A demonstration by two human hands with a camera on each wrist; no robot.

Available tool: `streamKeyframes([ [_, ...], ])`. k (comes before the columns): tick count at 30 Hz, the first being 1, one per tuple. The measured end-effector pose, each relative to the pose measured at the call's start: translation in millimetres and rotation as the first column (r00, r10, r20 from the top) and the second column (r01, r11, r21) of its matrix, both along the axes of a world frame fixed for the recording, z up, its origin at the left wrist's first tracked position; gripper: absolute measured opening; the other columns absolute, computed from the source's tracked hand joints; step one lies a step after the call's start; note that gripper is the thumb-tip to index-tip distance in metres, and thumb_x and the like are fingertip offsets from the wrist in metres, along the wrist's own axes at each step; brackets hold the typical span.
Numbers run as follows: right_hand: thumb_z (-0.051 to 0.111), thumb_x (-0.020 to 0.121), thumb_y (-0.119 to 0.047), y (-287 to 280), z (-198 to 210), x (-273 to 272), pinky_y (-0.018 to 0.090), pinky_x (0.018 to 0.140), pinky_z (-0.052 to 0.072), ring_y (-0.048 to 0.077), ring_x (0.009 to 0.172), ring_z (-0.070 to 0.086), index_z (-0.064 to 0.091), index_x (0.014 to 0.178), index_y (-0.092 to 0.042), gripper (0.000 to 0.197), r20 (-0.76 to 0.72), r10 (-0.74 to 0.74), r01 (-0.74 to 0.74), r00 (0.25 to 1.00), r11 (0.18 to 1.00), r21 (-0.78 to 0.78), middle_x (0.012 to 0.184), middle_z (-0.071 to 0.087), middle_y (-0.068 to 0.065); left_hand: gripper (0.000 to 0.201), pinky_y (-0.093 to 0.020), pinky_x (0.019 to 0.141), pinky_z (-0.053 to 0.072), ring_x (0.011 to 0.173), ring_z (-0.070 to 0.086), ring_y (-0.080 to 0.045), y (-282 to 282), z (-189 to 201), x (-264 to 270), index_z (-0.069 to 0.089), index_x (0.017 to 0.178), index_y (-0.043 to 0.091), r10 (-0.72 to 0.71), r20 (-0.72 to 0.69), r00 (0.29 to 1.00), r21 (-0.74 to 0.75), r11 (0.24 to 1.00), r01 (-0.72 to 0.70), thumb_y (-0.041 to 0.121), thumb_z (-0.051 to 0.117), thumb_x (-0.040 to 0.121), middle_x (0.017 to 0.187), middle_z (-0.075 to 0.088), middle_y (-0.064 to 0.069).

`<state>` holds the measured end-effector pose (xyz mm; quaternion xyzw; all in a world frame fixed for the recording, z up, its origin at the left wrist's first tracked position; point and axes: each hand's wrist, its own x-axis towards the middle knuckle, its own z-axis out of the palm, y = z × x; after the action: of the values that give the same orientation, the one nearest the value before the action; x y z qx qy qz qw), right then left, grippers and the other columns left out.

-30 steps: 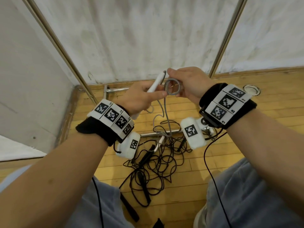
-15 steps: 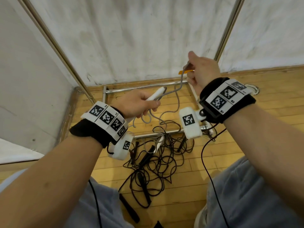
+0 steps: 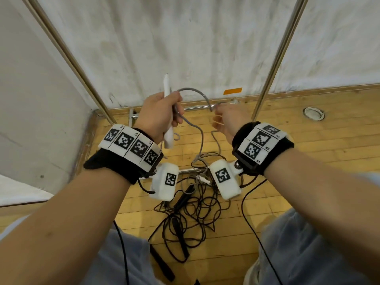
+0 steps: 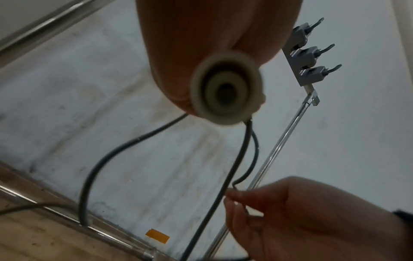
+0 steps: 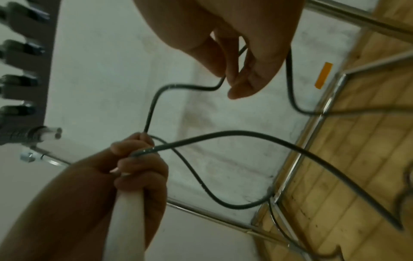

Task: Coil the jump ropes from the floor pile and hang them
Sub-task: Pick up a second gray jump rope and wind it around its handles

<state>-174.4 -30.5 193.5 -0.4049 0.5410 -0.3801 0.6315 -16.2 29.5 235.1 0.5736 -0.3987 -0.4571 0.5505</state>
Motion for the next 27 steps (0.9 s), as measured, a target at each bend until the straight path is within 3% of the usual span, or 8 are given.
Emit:
streamKeyframes([
  [5, 0.056, 0.078, 0.003, 17, 1, 9, 0.032, 0.083, 0.052, 0.016, 0.091, 0.061, 0.069, 0.083, -0.018, 0.026, -0.070, 0.404, -0.409, 0.912, 0.908, -0.092, 0.092, 0.066, 0.001, 0.022, -0.021, 0.038, 0.034, 0.039, 0.047, -0.013, -3, 6, 5, 0.052, 0.079, 0.011, 0.056, -0.085, 0.995, 0.022, 0.998, -0.054, 0.017, 0.047, 0.099, 0.048, 0.057, 0.002],
  [8, 0.066, 0.082, -0.017, 38, 6, 18, 0.030, 0.080, 0.047, 0.010, 0.087, 0.059, 0.068, 0.077, -0.031, 0.015, -0.456, 0.534, -0.659, 0.712, 0.732, -0.174, 0.084, 0.067, -0.010, 0.020, -0.021, 0.038, 0.033, 0.038, 0.044, -0.014, -4, 10, 7, 0.051, 0.080, 0.011, 0.083, -0.120, 0.989, 0.007, 0.997, -0.083, 0.017, 0.046, 0.099, 0.048, 0.056, 0.002],
  [12, 0.054, 0.093, -0.031, 49, 0, 11, 0.032, 0.075, 0.048, 0.019, 0.081, 0.060, 0.068, 0.091, -0.015, 0.021, -0.770, 0.464, -0.756, 0.438, 0.653, -0.037, 0.084, 0.066, 0.004, 0.023, -0.022, 0.041, 0.035, 0.041, 0.043, -0.012, -7, 10, 13, 0.052, 0.080, 0.013, 0.147, -0.122, 0.982, -0.023, 0.988, -0.151, 0.020, 0.043, 0.100, 0.060, 0.058, 0.000],
  [16, 0.052, 0.096, -0.018, 46, 13, 2, 0.024, 0.062, 0.056, 0.016, 0.060, 0.064, 0.064, 0.080, -0.007, 0.022, -0.410, 0.379, -0.488, 0.829, 0.850, -0.200, 0.072, 0.065, 0.010, 0.025, -0.025, 0.046, 0.039, 0.047, 0.044, -0.010, -4, -2, 18, 0.062, 0.087, 0.016, 0.134, 0.082, 0.988, 0.060, 0.988, -0.139, 0.037, 0.051, 0.096, 0.080, 0.056, 0.000],
  [18, 0.051, 0.097, -0.018, 42, 23, -2, 0.024, 0.058, 0.055, 0.016, 0.055, 0.063, 0.062, 0.077, -0.008, 0.025, -0.225, 0.257, -0.310, 0.940, 0.918, -0.247, 0.068, 0.063, 0.008, 0.017, -0.028, 0.050, 0.039, 0.050, 0.045, -0.011, 2, -8, 19, 0.062, 0.086, 0.013, 0.024, 0.144, 0.989, 0.111, 0.993, -0.041, 0.029, 0.059, 0.091, 0.080, 0.056, -0.002],
  [22, 0.048, 0.098, -0.020, 38, 36, -2, 0.022, 0.051, 0.051, 0.015, 0.052, 0.059, 0.057, 0.075, -0.008, 0.028, 0.096, 0.124, -0.103, 0.988, 0.976, -0.194, 0.063, 0.059, 0.006, 0.013, -0.026, 0.056, 0.045, 0.061, 0.053, -0.008, 17, -18, 9, 0.066, 0.091, 0.020, -0.320, 0.303, 0.898, 0.243, 0.937, 0.252, 0.014, 0.069, 0.081, 0.087, 0.064, 0.003],
  [25, 0.047, 0.098, -0.022, 34, 44, -1, 0.020, 0.049, 0.050, 0.013, 0.049, 0.059, 0.058, 0.076, -0.008, 0.029, 0.236, 0.111, -0.072, 0.965, 0.983, -0.168, 0.058, 0.059, 0.003, 0.001, -0.030, 0.061, 0.043, 0.056, 0.049, -0.008, 21, -21, -2, 0.068, 0.085, 0.024, -0.409, 0.465, 0.785, 0.265, 0.911, 0.317, 0.023, 0.069, 0.085, 0.072, 0.060, 0.007],
  [27, 0.048, 0.098, -0.024, 30, 48, 1, 0.020, 0.050, 0.050, 0.012, 0.050, 0.060, 0.058, 0.077, -0.007, 0.028, 0.290, 0.080, -0.027, 0.954, 0.983, -0.182, 0.056, 0.060, 0.002, 0.012, -0.034, 0.063, 0.042, 0.058, 0.047, -0.012, 22, -21, -5, 0.069, 0.082, 0.019, -0.391, 0.515, 0.763, 0.249, 0.920, 0.303, 0.027, 0.064, 0.089, 0.070, 0.061, -0.004],
])
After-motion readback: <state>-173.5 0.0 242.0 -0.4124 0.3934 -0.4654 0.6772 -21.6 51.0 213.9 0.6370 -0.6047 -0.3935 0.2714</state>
